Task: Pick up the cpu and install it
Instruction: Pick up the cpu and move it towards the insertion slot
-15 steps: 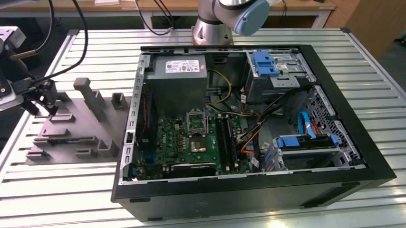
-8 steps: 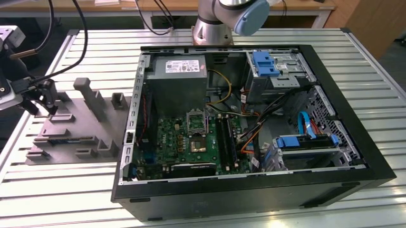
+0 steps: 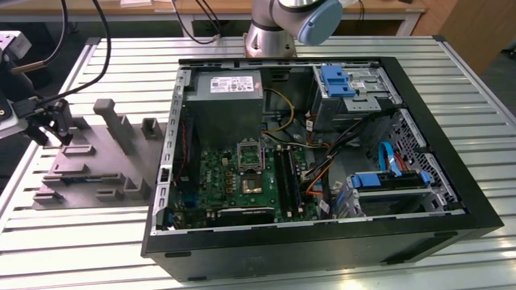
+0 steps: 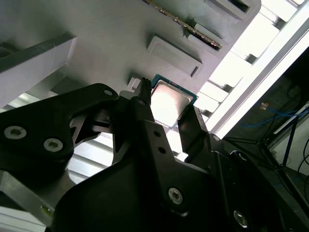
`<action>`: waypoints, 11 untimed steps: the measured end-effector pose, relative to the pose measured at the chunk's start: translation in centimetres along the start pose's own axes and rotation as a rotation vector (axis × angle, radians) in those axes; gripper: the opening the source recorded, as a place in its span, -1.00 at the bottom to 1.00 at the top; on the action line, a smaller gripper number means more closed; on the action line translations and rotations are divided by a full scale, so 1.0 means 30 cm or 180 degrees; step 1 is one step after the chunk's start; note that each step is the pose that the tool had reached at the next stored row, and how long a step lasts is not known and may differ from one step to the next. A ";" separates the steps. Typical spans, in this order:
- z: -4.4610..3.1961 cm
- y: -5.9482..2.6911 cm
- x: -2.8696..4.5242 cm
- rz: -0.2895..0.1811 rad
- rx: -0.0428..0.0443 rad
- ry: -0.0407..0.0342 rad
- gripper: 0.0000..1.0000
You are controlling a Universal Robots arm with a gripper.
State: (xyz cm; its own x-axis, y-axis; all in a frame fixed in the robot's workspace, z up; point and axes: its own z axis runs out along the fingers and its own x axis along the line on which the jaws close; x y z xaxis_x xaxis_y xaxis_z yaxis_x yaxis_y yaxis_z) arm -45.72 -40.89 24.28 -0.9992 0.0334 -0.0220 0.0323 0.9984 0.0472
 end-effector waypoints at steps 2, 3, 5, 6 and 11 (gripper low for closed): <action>-0.001 0.000 0.000 0.0000 0.0000 0.0000 -0.06; -0.002 0.000 0.000 0.0000 0.0000 0.0000 -0.06; -0.002 0.000 0.000 0.0000 0.0000 0.0000 -0.06; -0.002 0.000 0.000 0.0000 0.0000 0.0000 -0.06; -0.003 0.000 0.000 0.0000 0.0000 0.0000 -0.06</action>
State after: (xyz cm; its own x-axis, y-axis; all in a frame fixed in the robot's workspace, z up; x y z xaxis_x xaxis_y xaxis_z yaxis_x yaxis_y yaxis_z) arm -45.72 -40.90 24.37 -0.9992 0.0334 -0.0219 0.0324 0.9984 0.0472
